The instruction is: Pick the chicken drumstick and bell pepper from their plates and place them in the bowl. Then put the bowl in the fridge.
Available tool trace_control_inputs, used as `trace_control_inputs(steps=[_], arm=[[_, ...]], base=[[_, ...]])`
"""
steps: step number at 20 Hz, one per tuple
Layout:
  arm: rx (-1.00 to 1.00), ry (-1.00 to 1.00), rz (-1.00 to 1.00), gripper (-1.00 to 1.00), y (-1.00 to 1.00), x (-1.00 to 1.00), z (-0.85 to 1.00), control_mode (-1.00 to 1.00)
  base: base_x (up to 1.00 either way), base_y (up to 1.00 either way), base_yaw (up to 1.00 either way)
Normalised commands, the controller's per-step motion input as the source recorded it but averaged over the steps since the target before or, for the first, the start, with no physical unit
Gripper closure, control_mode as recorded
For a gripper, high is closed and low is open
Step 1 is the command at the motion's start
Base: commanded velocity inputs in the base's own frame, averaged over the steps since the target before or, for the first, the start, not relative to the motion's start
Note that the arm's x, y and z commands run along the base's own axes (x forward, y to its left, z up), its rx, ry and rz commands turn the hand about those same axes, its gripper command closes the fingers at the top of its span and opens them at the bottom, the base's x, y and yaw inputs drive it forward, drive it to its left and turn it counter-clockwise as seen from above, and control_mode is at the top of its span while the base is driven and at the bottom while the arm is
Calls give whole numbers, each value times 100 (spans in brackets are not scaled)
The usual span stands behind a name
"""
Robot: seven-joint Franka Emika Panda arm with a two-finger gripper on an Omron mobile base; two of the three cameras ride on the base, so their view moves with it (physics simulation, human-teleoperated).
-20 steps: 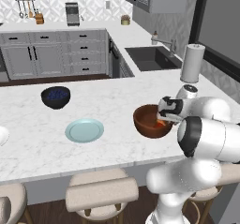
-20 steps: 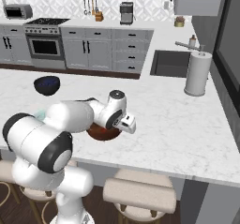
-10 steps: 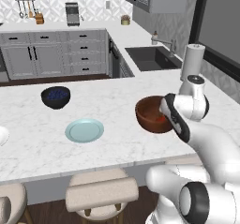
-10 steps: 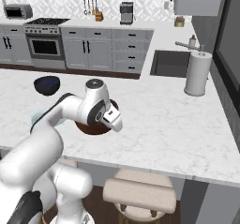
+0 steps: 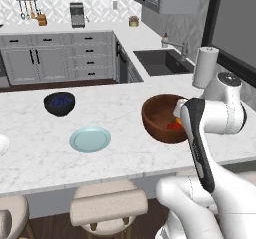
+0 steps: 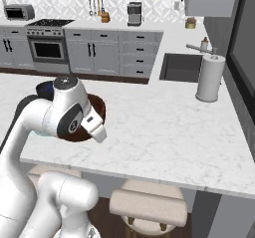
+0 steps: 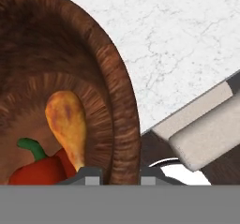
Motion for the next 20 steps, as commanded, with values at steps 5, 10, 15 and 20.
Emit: trace_control_inputs(steps=[5,10,15,20], arm=[[2,0,0,100,2,-77,70,-100],[-1,0,0,100,0,-32,14,-100],[0,0,0,100,0,-1,0,-100],[0,0,0,100,0,-6,0,100]], base=[[0,0,0],[0,0,0],[0,0,0],[-31,0,3]])
